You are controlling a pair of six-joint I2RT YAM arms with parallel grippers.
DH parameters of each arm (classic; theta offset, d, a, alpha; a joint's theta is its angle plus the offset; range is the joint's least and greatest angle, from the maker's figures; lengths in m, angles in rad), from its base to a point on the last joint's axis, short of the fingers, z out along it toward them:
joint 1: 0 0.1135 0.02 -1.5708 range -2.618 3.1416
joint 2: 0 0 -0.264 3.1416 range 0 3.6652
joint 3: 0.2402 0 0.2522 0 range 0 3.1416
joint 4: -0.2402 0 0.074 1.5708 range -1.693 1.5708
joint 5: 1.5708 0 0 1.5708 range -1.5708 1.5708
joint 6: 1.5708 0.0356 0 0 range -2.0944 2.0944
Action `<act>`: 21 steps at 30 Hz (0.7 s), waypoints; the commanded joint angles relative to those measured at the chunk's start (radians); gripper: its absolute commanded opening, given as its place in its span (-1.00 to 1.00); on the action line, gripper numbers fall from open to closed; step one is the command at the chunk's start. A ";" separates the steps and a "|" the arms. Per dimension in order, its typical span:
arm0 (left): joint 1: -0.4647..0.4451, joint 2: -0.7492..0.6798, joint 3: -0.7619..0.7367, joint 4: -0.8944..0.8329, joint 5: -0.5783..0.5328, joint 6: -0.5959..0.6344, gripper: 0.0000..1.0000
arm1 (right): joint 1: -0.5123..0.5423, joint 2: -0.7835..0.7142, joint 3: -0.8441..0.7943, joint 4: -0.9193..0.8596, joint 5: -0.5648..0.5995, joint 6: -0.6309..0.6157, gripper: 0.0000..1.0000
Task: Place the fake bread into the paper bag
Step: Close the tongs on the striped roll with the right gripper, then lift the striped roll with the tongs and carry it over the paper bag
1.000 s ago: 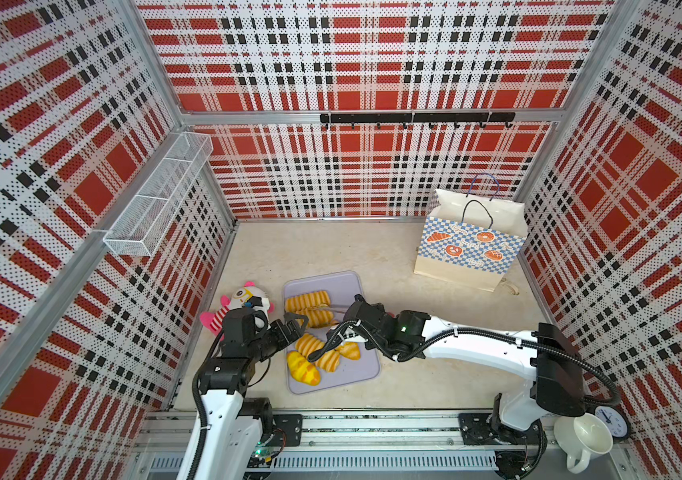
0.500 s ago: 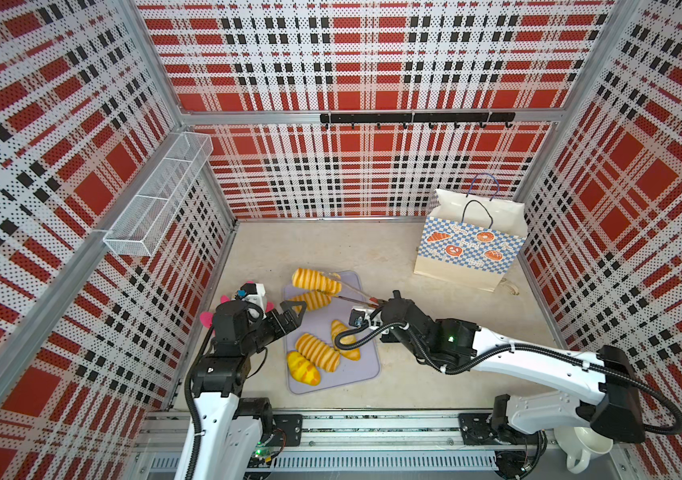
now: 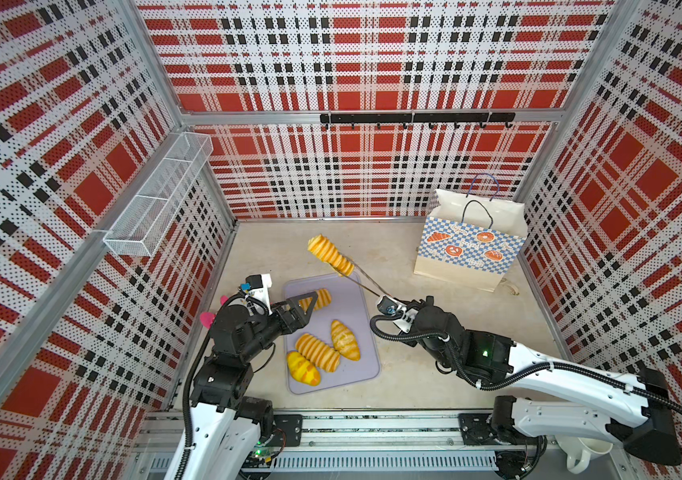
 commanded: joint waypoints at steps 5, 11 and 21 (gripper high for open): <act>-0.165 0.028 -0.065 0.250 -0.124 -0.044 0.96 | -0.048 -0.046 0.014 0.081 0.054 0.192 -0.71; -0.286 0.083 -0.073 0.415 -0.214 -0.034 0.96 | -0.140 -0.106 0.025 0.060 0.057 0.291 -0.73; -0.405 0.219 -0.057 0.646 -0.288 0.020 0.96 | -0.305 -0.179 0.096 0.004 0.047 0.381 -0.73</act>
